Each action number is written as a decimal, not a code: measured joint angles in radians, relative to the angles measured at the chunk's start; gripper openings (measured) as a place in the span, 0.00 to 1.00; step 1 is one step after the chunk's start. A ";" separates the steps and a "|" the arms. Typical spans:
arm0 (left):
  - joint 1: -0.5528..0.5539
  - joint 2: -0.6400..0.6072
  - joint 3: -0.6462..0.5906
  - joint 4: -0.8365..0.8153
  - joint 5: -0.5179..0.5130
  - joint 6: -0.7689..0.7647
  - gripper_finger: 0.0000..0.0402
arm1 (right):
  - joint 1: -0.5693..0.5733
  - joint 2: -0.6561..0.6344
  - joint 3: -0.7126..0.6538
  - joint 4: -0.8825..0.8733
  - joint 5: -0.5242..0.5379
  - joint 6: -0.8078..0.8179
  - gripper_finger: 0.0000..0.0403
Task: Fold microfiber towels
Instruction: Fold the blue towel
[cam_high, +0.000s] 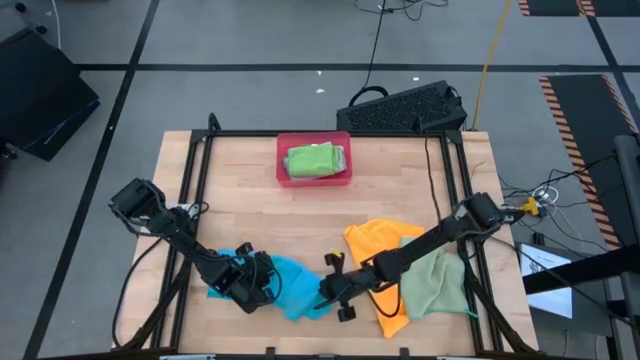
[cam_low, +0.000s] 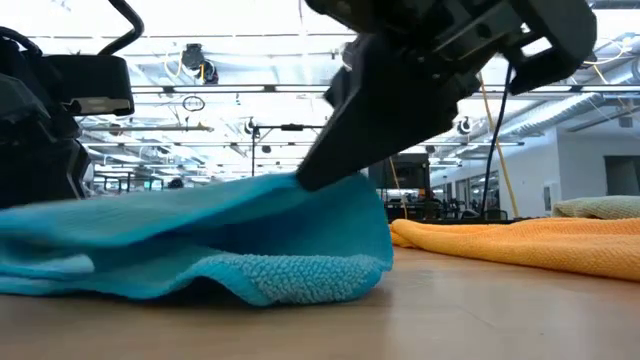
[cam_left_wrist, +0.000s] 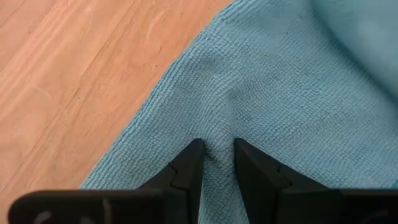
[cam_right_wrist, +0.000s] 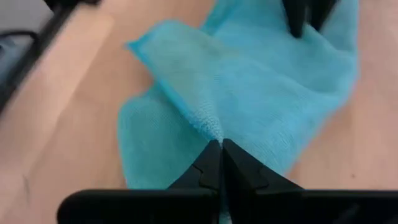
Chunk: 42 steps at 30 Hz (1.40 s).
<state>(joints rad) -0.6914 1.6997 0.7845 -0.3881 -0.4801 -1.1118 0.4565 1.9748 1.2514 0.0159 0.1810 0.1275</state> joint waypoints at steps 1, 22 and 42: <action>0.000 0.000 0.000 0.000 0.000 0.000 0.23 | 0.003 -0.013 0.000 -0.029 0.013 -0.002 0.00; 0.000 0.000 0.000 0.003 0.005 0.124 0.24 | -0.081 -0.121 0.000 -0.330 -0.109 -0.138 0.03; 0.024 -0.310 0.003 -0.139 -0.069 0.277 0.24 | -0.118 -0.209 -0.174 -0.116 -0.108 -0.033 0.45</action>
<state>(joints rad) -0.6678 1.3901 0.7872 -0.5276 -0.5494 -0.8345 0.3385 1.7662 1.0776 -0.0999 0.0731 0.0945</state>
